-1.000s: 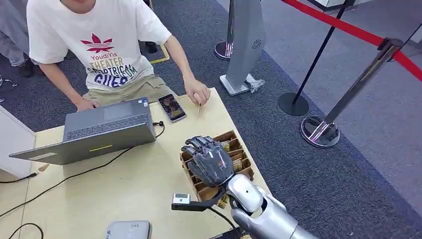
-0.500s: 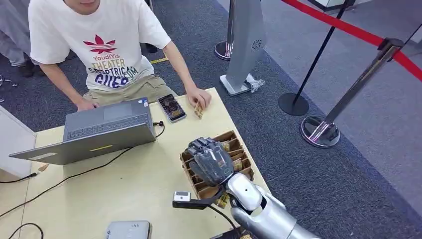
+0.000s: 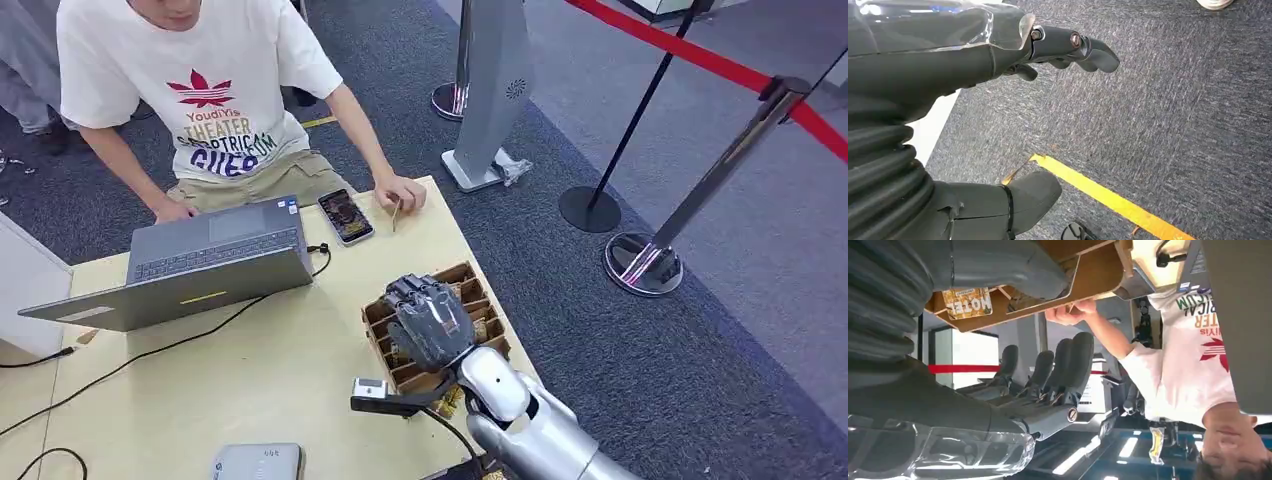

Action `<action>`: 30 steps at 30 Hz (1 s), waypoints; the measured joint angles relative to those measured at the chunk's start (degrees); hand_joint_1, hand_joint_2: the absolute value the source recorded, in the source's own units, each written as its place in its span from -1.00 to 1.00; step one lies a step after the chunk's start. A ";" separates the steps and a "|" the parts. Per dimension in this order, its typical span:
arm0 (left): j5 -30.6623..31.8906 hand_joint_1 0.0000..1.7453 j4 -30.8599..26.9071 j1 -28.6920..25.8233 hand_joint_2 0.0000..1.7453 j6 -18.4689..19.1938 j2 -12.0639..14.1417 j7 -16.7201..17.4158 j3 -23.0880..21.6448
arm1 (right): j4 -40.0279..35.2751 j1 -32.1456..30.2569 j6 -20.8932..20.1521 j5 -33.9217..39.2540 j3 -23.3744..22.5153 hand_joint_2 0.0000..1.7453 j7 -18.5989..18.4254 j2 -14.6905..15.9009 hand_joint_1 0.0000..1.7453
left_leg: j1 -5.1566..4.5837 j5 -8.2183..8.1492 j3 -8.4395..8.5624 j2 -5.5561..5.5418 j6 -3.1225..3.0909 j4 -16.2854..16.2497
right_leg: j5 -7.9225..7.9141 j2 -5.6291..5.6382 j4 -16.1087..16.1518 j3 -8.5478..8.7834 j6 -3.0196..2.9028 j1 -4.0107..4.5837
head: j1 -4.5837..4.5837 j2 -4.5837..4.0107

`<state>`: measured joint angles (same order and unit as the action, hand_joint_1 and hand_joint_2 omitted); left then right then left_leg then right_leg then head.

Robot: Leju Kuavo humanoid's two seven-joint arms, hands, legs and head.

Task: Pass the card to the sensor for recognition and then transmit it.

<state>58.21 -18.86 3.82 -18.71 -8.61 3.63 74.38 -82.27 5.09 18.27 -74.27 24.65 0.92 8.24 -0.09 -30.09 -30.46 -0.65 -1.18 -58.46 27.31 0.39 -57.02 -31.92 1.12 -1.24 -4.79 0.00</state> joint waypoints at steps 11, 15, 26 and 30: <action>-0.53 -1.00 -0.26 0.00 1.00 -0.15 -0.02 0.00 0.00 | 1.31 -0.23 -0.41 -0.76 -0.85 1.00 0.20 -0.22 0.20 | 0.00 0.00 0.00 0.00 0.00 0.00 | 0.00 0.00 0.00 0.00 0.00 0.00 | 0.00 0.00; -0.79 -1.00 -0.28 -0.01 1.00 -0.17 -0.15 0.00 0.00 | 2.06 -0.15 -0.41 -0.76 -0.85 1.00 0.31 -0.33 0.20 | 0.00 0.00 -0.01 0.00 0.00 0.00 | 0.00 0.00 0.00 0.00 0.00 0.00 | -0.02 0.00; -0.92 -1.00 -0.46 0.00 1.00 -0.33 -0.26 -0.50 0.00 | 2.95 0.17 -0.37 -0.59 -0.92 1.00 0.42 -0.41 0.72 | 0.00 0.00 0.00 0.00 0.00 0.00 | 0.00 -0.01 0.00 0.01 0.00 0.00 | -0.02 0.00; -0.70 -1.00 -0.48 0.00 1.00 -0.33 -0.26 -0.74 0.00 | 2.97 0.16 -0.28 -0.59 -1.20 1.00 0.28 -0.50 0.76 | 0.00 0.00 0.00 0.00 0.00 0.00 | 0.00 -0.01 0.00 0.01 0.00 0.00 | 0.00 0.00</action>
<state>57.51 -19.34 3.82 -19.04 -8.87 2.89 74.38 -79.30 5.25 17.99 -74.86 23.45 1.20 7.74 -0.09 -30.09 -30.45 -0.65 -1.18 -58.46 27.31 0.39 -57.02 -31.91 1.12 -1.24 -4.79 0.00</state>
